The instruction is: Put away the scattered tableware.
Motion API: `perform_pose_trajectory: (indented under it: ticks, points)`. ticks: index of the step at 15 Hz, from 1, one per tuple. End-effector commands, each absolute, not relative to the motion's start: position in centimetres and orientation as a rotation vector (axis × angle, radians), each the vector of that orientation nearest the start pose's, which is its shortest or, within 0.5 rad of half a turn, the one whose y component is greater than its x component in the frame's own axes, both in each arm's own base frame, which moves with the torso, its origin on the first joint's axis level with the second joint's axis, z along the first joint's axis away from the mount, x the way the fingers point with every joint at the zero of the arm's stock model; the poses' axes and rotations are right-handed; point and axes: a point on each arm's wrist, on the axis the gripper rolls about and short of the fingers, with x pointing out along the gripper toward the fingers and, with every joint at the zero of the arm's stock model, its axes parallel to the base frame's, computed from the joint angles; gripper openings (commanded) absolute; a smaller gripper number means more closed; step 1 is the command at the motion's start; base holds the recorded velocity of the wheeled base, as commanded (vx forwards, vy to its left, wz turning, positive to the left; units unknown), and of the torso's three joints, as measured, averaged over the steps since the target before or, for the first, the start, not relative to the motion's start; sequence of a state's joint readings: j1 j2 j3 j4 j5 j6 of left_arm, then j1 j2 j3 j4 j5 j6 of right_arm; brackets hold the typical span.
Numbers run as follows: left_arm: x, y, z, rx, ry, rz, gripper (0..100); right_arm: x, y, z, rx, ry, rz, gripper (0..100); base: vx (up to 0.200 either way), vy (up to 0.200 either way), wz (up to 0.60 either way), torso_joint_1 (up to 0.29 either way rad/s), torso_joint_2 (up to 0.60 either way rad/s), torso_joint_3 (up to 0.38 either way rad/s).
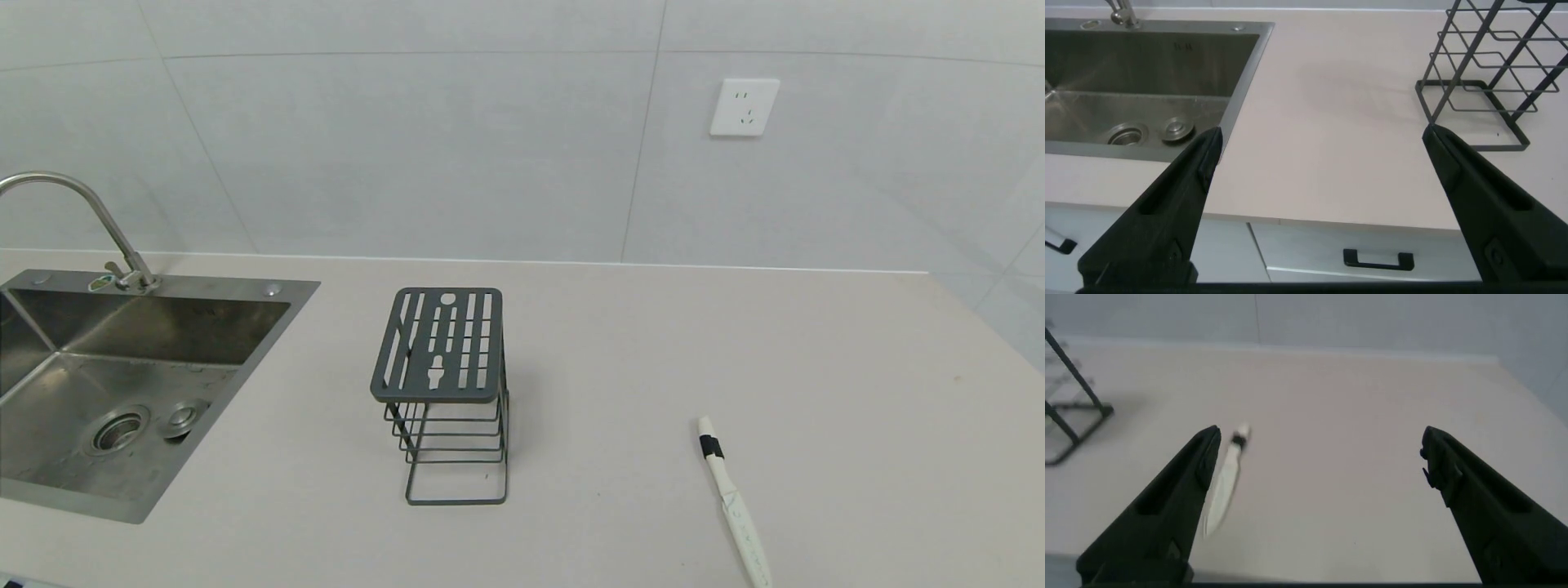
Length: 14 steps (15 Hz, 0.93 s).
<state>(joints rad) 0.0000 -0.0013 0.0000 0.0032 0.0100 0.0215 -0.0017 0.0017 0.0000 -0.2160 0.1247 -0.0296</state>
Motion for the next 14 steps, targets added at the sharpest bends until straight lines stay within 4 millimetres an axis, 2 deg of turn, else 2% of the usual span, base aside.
perform_pose_trajectory:
  ticks: [1, 2, 3, 6, 10, 11, 14]
  points:
    - [-2.3, 0.0, 7.5, 0.022, 0.005, 0.011, 100, -2.7, 0.7, 10.1, -0.074, -0.233, 0.287, 100, 0.000, 0.000, 0.00, 0.000, 0.00, 0.000]
    - [-2.3, 0.0, 7.5, 0.021, 0.003, 0.011, 100, -2.7, 0.8, 10.2, -0.078, -0.224, 0.333, 100, 0.000, 0.000, 0.00, 0.000, 0.00, 0.000]
    - [-2.3, 0.0, 7.5, 0.022, 0.005, 0.011, 100, -2.3, 1.0, 11.4, -0.070, -0.143, 0.463, 100, 0.000, 0.000, 0.00, 0.000, 0.00, 0.000]
    - [-2.3, 0.0, 7.5, 0.022, 0.005, 0.011, 100, 0.0, 1.1, 14.0, -0.031, 0.027, 0.528, 100, 0.000, 0.000, 0.00, 0.000, 0.00, 0.000]
    - [-2.3, 0.0, 7.5, 0.020, 0.005, 0.011, 100, 3.8, 1.4, 13.8, 0.018, 0.283, 0.598, 100, 0.000, 0.000, 0.00, 0.000, 0.00, 0.000]
    - [-2.3, 0.0, 7.5, 0.020, 0.005, 0.011, 100, 4.0, 1.5, 13.7, 0.017, 0.299, 0.606, 100, 0.000, 0.000, 0.00, 0.000, 0.00, 0.000]
    - [-2.3, 0.0, 7.5, 0.017, 0.003, 0.012, 100, 6.6, 2.0, 13.0, -0.031, 0.453, 0.623, 100, 0.000, 0.000, 0.00, 0.000, 0.00, 0.000]
